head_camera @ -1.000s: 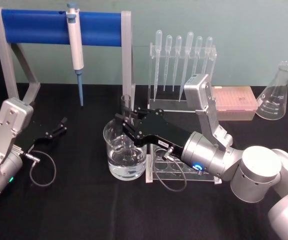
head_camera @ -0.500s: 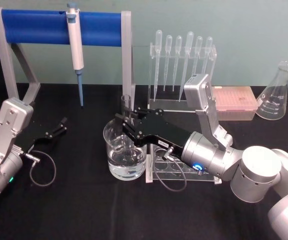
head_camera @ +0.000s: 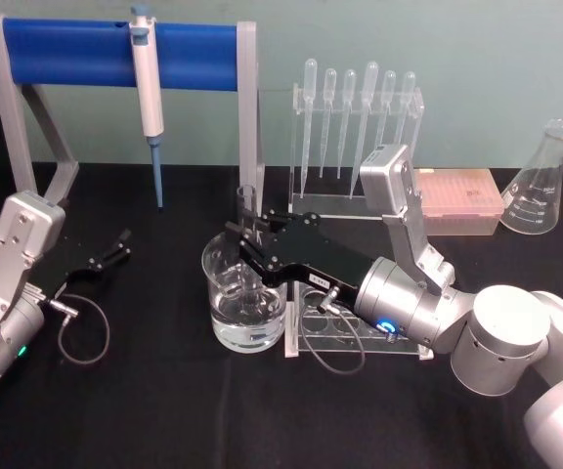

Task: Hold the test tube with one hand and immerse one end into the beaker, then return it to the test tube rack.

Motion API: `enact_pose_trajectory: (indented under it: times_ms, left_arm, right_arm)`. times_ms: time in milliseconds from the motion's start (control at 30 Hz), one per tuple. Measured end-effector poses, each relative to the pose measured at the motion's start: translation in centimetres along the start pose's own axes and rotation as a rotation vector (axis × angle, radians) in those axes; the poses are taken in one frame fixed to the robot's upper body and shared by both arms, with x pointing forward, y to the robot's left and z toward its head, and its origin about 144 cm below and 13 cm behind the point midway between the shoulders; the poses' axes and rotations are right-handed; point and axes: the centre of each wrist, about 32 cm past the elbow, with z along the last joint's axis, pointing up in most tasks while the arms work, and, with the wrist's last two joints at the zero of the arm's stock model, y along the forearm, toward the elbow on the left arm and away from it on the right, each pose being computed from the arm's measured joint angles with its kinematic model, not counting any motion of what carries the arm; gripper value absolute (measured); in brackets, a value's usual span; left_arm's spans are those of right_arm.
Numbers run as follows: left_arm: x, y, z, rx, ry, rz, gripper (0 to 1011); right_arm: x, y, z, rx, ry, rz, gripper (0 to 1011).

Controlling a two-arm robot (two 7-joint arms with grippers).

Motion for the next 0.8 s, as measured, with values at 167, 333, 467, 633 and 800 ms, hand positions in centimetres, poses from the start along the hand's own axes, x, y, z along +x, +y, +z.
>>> enact_pose_trajectory:
  times_ms: [167, 333, 467, 633, 800]
  left_arm:
    - [0.0, 0.0, 0.0, 0.0, 0.0, 0.0, 1000]
    - [0.0, 0.0, 0.0, 0.0, 0.0, 0.0, 1000]
    - [0.0, 0.0, 0.0, 0.0, 0.0, 0.0, 1000]
    - [0.0, 0.0, 0.0, 0.0, 0.0, 0.0, 1000]
    - [0.0, 0.0, 0.0, 0.0, 0.0, 0.0, 1000]
  right_arm:
    - [0.0, 0.0, 0.0, 0.0, 0.0, 0.0, 225]
    - [0.0, 0.0, 0.0, 0.0, 0.0, 0.0, 225]
    - [0.0, 0.0, 0.0, 0.0, 0.0, 0.0, 225]
    - [0.0, 0.0, 0.0, 0.0, 0.0, 0.0, 225]
    - [0.0, 0.0, 0.0, 0.0, 0.0, 0.0, 225]
